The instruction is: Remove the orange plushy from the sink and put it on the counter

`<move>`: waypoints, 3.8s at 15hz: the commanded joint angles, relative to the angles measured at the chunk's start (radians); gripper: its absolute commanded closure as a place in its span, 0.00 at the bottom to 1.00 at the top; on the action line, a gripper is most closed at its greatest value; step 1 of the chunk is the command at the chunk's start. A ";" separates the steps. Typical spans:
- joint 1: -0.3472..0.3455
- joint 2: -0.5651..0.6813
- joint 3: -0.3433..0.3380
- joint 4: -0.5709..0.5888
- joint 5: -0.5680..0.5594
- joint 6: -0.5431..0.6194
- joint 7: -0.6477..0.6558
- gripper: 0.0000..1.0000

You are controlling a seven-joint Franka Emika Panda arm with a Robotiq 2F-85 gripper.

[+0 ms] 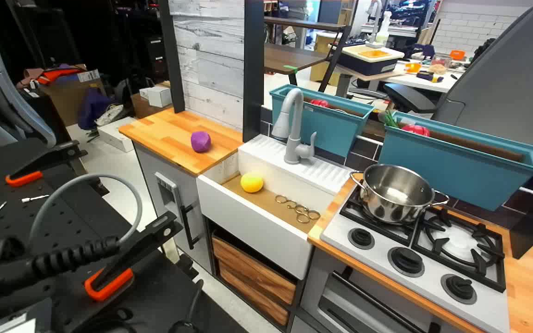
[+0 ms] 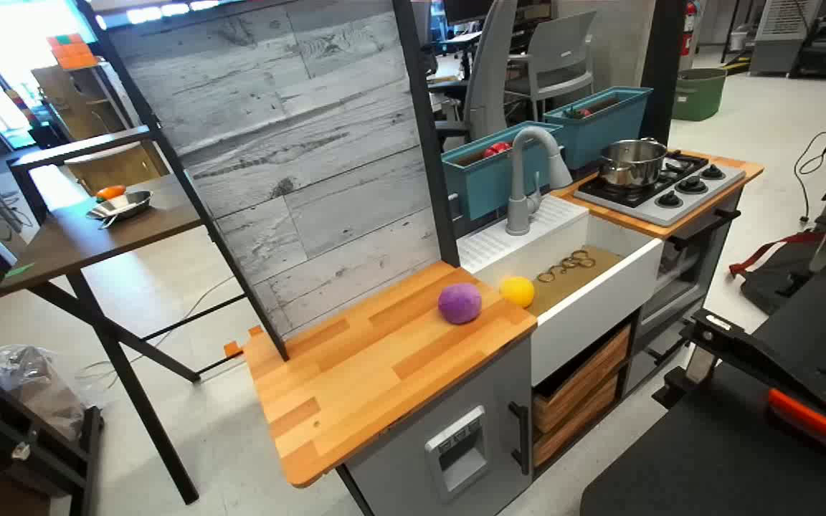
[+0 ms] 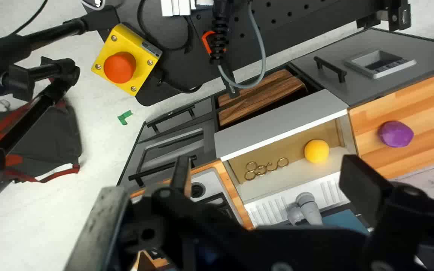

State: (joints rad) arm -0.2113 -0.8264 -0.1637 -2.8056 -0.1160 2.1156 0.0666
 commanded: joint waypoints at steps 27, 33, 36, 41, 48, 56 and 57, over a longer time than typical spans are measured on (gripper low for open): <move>-0.011 0.009 0.011 -0.010 0.010 -0.004 -0.008 0.00; 0.015 0.059 0.046 0.013 0.009 -0.003 0.001 0.00; 0.057 0.178 0.091 0.007 0.020 0.103 0.030 0.00; 0.079 0.498 0.217 0.024 -0.036 0.448 0.182 0.00; 0.071 0.966 0.241 0.235 -0.336 0.698 0.500 0.00; 0.223 1.476 0.095 0.645 -0.288 0.746 0.596 0.00; 0.263 1.540 0.062 0.700 -0.241 0.751 0.607 0.00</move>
State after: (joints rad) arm -0.0604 0.5231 -0.0160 -2.2713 -0.4842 2.8316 0.6738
